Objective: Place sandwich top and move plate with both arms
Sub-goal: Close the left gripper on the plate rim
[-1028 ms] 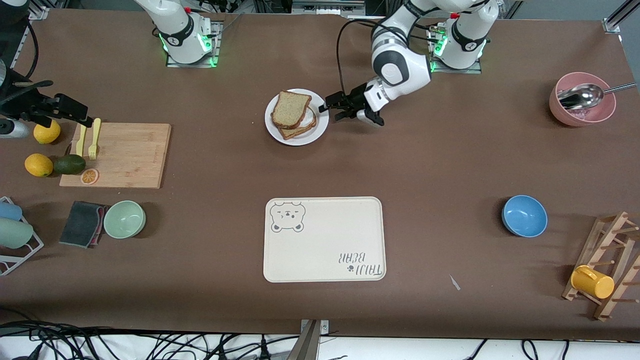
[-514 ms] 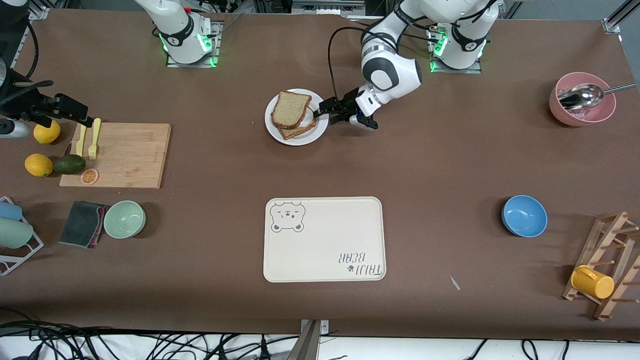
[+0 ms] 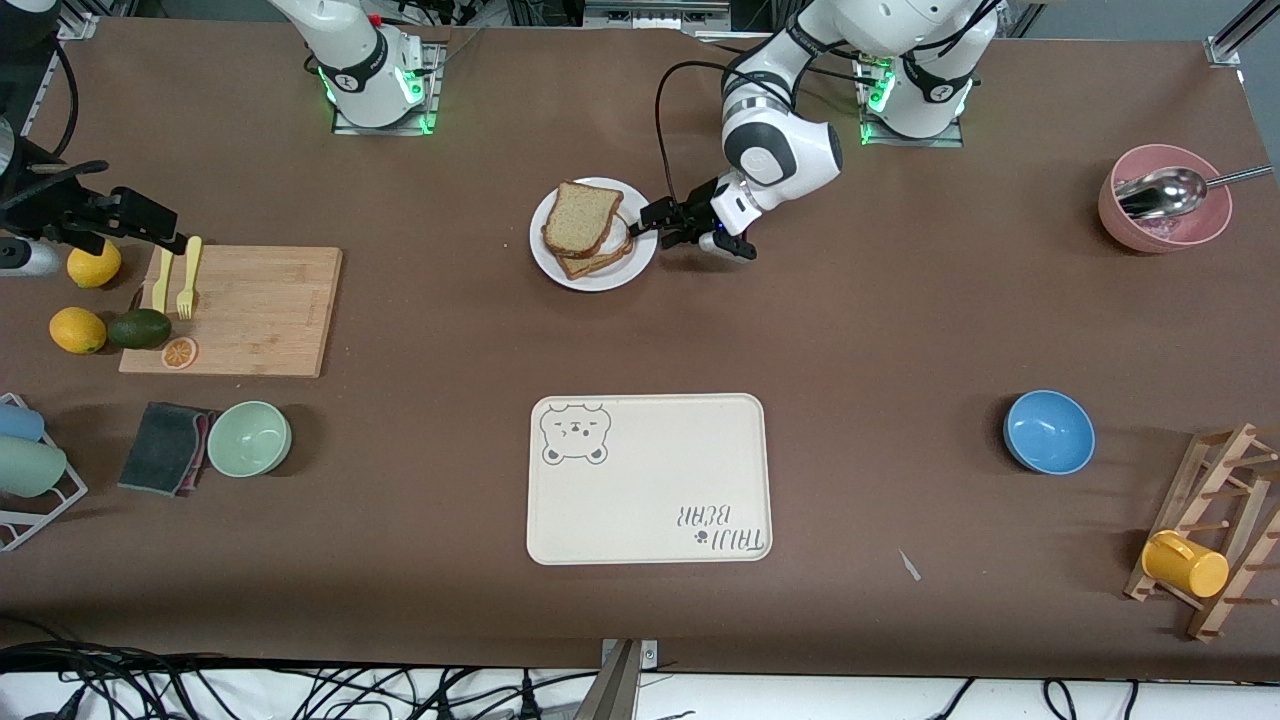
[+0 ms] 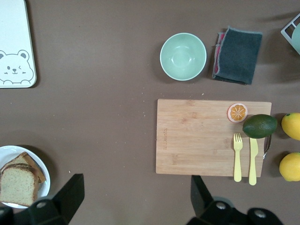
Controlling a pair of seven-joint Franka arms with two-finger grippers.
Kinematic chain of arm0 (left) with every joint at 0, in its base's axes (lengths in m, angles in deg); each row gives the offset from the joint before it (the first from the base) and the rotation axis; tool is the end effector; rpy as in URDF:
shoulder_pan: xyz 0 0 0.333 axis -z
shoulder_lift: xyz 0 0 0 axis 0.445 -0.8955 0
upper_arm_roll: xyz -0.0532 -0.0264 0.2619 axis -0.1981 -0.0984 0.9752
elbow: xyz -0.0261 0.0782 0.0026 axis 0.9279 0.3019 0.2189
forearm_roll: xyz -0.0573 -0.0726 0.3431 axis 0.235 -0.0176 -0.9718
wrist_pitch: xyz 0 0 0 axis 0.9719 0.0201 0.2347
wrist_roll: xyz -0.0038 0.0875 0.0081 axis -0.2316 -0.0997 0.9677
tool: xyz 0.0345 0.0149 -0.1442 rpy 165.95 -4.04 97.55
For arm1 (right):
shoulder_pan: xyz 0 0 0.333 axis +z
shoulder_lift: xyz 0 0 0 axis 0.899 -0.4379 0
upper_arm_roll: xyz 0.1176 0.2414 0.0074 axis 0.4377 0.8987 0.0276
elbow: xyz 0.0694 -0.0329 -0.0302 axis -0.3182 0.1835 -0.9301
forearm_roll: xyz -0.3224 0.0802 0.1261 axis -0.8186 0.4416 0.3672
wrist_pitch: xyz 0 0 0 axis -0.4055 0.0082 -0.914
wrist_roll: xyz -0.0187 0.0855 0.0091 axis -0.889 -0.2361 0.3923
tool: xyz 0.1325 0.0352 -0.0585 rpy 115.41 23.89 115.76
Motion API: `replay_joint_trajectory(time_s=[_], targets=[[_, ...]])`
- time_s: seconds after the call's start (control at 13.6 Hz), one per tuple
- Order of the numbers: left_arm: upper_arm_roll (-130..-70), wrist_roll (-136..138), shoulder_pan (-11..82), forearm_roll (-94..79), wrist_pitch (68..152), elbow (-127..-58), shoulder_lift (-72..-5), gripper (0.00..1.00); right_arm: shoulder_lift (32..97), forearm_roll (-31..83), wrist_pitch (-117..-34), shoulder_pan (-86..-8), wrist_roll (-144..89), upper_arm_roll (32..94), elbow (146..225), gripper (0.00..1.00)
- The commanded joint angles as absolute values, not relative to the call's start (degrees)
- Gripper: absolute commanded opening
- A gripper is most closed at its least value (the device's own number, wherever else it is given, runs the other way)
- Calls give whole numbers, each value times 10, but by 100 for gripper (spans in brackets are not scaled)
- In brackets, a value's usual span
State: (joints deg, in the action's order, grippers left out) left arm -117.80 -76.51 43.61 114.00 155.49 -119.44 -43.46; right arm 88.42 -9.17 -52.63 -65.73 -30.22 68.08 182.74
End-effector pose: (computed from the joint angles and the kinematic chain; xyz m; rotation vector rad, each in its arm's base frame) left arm 0.2864 -0.3903 0.1134 2.2568 0.2539 -0.0240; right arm 0.5144 -0.0138 0.4970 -3.1019 -0.0017 0.0800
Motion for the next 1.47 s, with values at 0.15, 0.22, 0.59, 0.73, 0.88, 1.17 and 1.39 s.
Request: replay_joint_trajectory(time_s=[0.15, 0.22, 0.59, 0.73, 0.88, 1.17, 1.39], targets=[[-1178, -792, 447, 1173, 1567, -1182, -444, 70, 891, -93, -520, -655, -308, 683, 1826, 100], [-1178, -792, 448, 1173, 1567, -1182, -444, 67, 891, -93, -520, -655, -308, 683, 1826, 100], [-1178, -883, 447, 1237, 1567, -1182, -457, 53, 891, -95, -520, -653, -308, 684, 1825, 100], [-1178, -895, 445, 1245, 1567, -1182, -458, 43, 891, -95, -520, -652, -308, 684, 1825, 100], [-1178, -895, 444, 1245, 1567, -1182, -458, 36, 891, -95, -520, -652, -308, 683, 1825, 100], [-1178, -896, 445, 1245, 1567, -1182, -458, 22, 891, -95, -520, -652, -308, 684, 1825, 100], [-1178, -896, 446, 1245, 1567, -1182, -457, 16, 891, -95, -519, -652, -308, 683, 1825, 100]])
